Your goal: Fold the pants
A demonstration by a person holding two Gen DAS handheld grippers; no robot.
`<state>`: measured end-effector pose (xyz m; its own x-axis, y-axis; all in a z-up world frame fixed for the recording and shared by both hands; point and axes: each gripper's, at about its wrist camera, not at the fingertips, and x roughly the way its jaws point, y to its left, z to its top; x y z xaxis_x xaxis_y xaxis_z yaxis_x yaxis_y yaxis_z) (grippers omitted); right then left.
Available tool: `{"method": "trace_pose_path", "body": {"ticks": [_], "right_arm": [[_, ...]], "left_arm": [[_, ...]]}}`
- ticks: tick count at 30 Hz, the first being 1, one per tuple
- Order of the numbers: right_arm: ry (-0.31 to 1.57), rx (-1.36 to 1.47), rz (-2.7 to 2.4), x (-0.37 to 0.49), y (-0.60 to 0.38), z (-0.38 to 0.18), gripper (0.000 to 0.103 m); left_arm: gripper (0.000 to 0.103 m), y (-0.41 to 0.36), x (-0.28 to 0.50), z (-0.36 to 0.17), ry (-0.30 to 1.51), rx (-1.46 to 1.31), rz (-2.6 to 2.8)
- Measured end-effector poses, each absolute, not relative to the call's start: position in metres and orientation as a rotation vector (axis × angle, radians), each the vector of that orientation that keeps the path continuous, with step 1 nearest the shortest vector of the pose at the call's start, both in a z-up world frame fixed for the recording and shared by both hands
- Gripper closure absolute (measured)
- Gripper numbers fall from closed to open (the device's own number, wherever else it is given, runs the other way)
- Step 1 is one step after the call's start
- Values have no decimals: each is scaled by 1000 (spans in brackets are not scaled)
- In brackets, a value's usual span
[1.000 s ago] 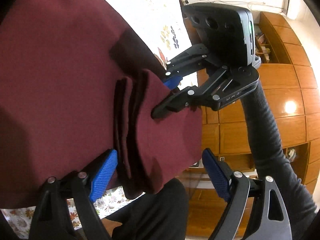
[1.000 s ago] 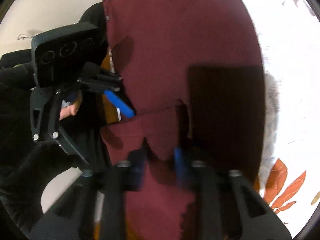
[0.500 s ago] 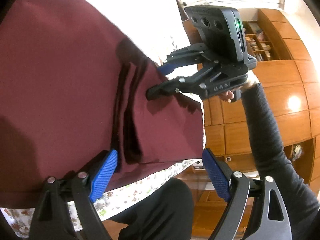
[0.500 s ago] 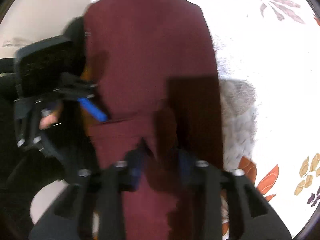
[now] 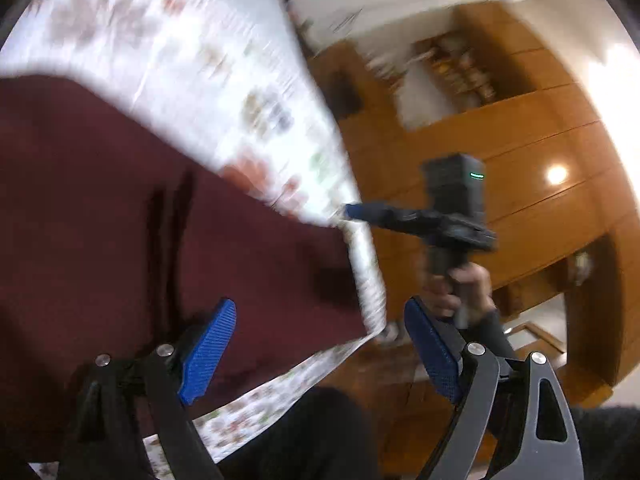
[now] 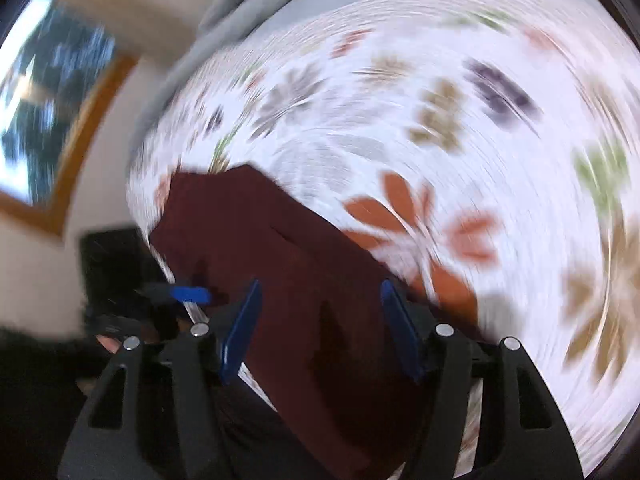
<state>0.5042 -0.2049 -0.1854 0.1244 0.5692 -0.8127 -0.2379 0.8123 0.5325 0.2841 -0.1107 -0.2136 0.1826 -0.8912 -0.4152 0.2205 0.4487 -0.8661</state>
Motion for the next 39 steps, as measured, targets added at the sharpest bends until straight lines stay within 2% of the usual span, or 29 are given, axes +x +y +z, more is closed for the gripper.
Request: {"method": "trace_pose_path", "body": {"ticks": [1,4,5,6,7,10,14,16,18,21,24,26,32,39], "right_arm": [[1299,366,541,492,-220,-196,42],[1270,541,422,479,-260,-229,52],[1248,577,414,476,-268,-232,53],[1196,617,401,466,-273,-225,52],[1155,651,402,452,-272,-217,44],[1044,720,476,412,-262,-191,38],[1072,707,474,386,-249,-198,35],[1156,724,410,383,-243,-225,39],[1171,642,371,385,-236,-226,39],[1147,564,418,389,-209,-199,38],[1132,395,532,406,-147,-163,32],[1152,302,634,424,-95,-147,25],[1236,22,868,479,57,-127,15],[1359,-314,998,532,208,-153,15]], "left_arm": [[17,-111,283,-227,1148,-752,-875],[17,-102,276,-237,1089,-779,-918],[17,-101,276,-238,1080,-784,-923],[17,-97,275,-240,1073,-795,-926],[17,-95,276,-241,1070,-808,-927],[17,-97,275,-241,1063,-836,-927],[17,-93,266,-231,1037,-854,-885],[17,-84,257,-218,1018,-839,-856],[17,-72,241,-202,1013,-720,-725],[16,-49,211,-171,983,-476,-482],[16,-19,181,-147,942,-368,-333],[16,-2,171,-138,947,-358,-249],[16,49,150,-121,944,-433,-91],[16,101,147,-121,917,-509,-21]]}}
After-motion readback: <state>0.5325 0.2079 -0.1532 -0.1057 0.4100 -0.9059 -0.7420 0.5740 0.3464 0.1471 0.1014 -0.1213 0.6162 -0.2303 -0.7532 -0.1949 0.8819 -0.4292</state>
